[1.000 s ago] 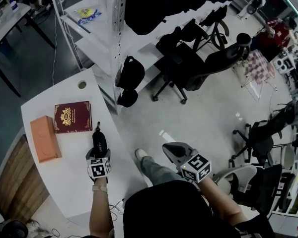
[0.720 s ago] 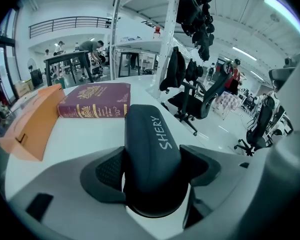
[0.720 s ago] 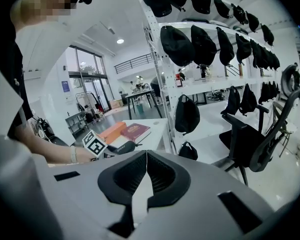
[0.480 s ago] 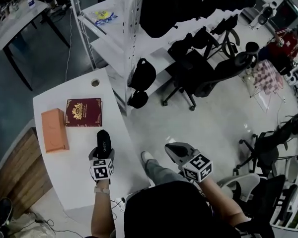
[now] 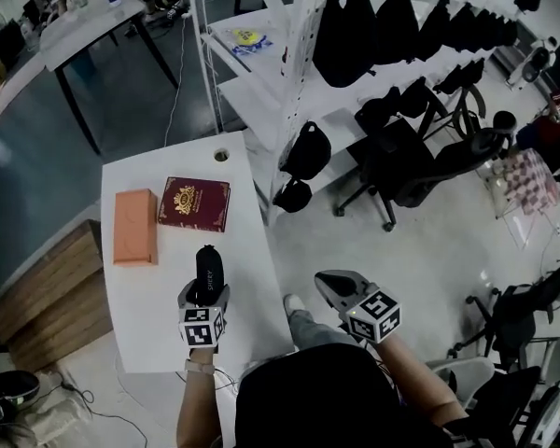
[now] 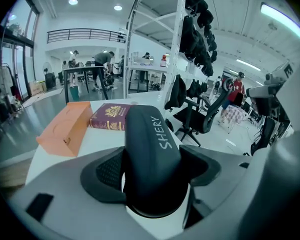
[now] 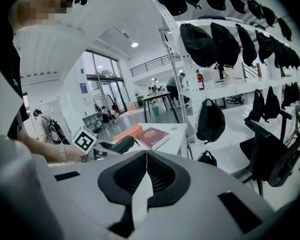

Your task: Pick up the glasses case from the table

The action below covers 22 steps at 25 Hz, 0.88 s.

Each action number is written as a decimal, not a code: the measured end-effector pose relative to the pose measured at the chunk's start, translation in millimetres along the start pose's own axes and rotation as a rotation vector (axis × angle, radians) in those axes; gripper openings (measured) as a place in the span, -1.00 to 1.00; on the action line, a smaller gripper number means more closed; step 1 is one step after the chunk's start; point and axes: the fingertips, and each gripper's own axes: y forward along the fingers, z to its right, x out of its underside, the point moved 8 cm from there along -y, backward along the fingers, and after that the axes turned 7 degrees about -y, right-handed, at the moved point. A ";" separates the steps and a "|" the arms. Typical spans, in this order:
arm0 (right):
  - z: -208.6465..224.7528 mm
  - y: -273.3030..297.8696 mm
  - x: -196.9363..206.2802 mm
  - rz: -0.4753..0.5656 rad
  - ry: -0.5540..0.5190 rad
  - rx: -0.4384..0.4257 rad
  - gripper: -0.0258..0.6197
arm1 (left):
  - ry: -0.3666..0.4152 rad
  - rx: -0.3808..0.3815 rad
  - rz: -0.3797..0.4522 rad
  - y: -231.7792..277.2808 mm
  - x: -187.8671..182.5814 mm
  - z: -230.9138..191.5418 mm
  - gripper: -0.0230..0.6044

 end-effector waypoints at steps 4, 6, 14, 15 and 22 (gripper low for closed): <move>-8.8 13.2 -9.8 0.010 -0.040 -0.054 -0.83 | -0.018 -0.018 0.044 -27.9 -7.2 -3.1 0.18; -13.2 20.2 -14.6 0.012 -0.054 -0.082 -0.83 | -0.031 -0.031 0.063 -42.1 -10.9 -4.7 0.18; -25.8 44.5 -38.5 0.043 -0.103 -0.187 -0.83 | -0.055 -0.090 0.141 -95.2 -24.3 -3.6 0.19; -27.4 47.5 -41.4 0.046 -0.108 -0.197 -0.83 | -0.060 -0.098 0.149 -101.8 -24.9 -3.5 0.19; -39.0 69.5 -56.7 0.058 -0.141 -0.261 -0.83 | -0.075 -0.135 0.190 -139.5 -25.2 1.7 0.19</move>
